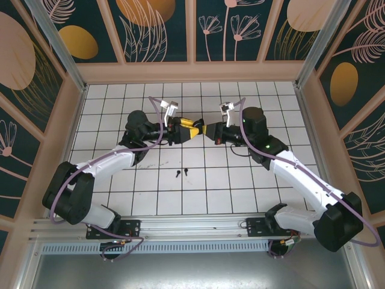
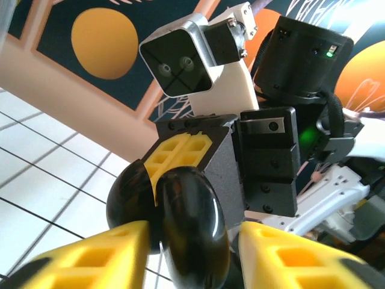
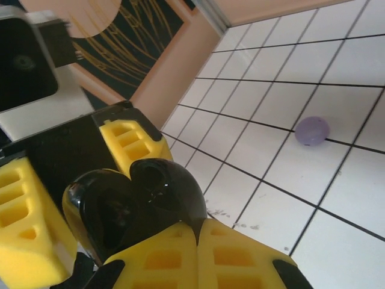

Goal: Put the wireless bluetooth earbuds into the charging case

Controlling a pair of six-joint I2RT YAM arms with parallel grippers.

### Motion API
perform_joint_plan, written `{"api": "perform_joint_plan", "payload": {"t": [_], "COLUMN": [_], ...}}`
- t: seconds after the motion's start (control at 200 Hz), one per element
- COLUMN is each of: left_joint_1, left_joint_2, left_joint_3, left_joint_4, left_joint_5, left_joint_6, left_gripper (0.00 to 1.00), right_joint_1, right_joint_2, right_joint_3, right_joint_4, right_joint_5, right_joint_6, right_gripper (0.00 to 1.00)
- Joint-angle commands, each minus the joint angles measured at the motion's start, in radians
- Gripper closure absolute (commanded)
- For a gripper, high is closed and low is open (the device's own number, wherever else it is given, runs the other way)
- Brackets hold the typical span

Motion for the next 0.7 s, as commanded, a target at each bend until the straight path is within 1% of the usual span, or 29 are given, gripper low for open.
{"api": "perform_joint_plan", "payload": {"t": [0.0, 0.095, 0.19, 0.28, 0.37, 0.41, 0.47, 0.53, 0.696], "left_joint_1": [-0.008, -0.005, 0.004, 0.02, 0.036, 0.04, 0.041, 0.042, 0.042], "left_joint_2": [-0.012, -0.022, -0.024, -0.029, -0.023, -0.013, 0.007, 0.021, 0.059], "left_joint_3": [0.021, 0.038, 0.071, 0.11, 0.15, 0.203, 0.258, 0.302, 0.399], "left_joint_4": [-0.097, -0.187, -0.315, -0.451, -0.602, -0.684, -0.82, -0.921, -1.14], "left_joint_5": [-0.07, -0.093, -0.092, -0.087, -0.054, -0.036, -0.003, 0.016, 0.047], "left_joint_6": [0.084, 0.162, 0.246, 0.341, 0.445, 0.498, 0.586, 0.652, 0.792], "left_gripper": [0.45, 0.37, 0.3, 0.26, 0.22, 0.2, 0.19, 0.19, 0.21], "right_joint_1": [0.005, 0.0, -0.006, -0.013, -0.014, -0.014, -0.014, -0.014, -0.009], "right_joint_2": [-0.006, -0.011, -0.017, -0.023, -0.023, -0.019, -0.01, -0.002, 0.02], "right_joint_3": [0.047, 0.068, 0.09, 0.105, 0.122, 0.129, 0.138, 0.142, 0.171], "right_joint_4": [-0.017, -0.085, -0.161, -0.218, -0.271, -0.294, -0.326, -0.352, -0.423], "right_joint_5": [0.04, 0.092, 0.13, 0.157, 0.179, 0.186, 0.198, 0.216, 0.24], "right_joint_6": [-0.032, -0.063, -0.104, -0.139, -0.179, -0.199, -0.228, -0.257, -0.332], "right_gripper": [1.0, 1.0, 1.0, 1.0, 1.0, 1.0, 1.0, 1.0, 1.0]}}
